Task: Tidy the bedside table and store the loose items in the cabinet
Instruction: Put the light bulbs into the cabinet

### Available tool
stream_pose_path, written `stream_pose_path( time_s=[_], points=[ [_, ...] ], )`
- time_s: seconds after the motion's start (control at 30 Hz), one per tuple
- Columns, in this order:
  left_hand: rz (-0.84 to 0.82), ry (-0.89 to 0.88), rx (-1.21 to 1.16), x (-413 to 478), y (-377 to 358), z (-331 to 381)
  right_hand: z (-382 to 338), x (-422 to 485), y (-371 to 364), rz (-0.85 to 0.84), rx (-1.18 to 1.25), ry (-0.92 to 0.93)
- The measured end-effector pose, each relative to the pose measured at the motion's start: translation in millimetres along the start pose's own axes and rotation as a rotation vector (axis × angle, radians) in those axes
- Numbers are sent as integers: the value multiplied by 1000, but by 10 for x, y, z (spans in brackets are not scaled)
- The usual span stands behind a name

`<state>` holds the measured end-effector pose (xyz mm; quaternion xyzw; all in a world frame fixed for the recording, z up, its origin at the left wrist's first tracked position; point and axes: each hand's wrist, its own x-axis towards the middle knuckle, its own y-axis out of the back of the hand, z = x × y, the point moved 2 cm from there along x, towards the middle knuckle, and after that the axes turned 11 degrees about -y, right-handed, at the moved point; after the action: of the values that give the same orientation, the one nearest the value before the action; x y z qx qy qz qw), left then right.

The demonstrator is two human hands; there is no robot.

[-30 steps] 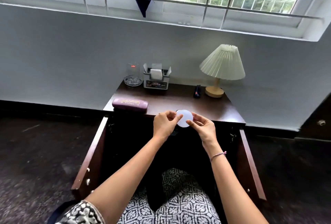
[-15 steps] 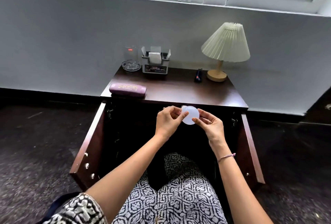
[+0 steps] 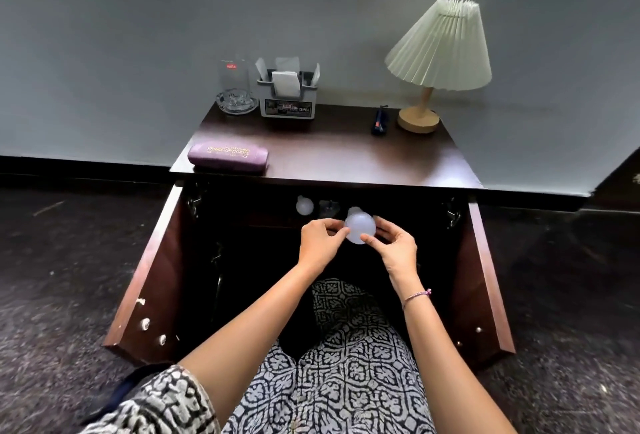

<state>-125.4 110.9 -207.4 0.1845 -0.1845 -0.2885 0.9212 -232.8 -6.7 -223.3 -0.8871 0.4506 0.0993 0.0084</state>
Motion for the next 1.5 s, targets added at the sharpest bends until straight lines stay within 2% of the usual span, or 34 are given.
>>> stream_pose_path(
  time_s=[0.37, 0.57, 0.93, 1.13, 1.5],
  points=[
    [-131, 109, -79, 256, -252, -347, 322, 555, -227, 53, -94, -94],
    [-194, 201, -32, 469, -367, -467, 385, 789, -294, 116, -173, -101],
    [-205, 198, -96, 661, -380, -524, 336, 971, -380, 154, -204, -59],
    [-146, 246, -150, 577, -396, -581, 488, 820, -324, 228, -80, -117],
    [-131, 253, -165, 577, -482, -571, 520, 727, -424, 193, -80, -104]
  ],
)
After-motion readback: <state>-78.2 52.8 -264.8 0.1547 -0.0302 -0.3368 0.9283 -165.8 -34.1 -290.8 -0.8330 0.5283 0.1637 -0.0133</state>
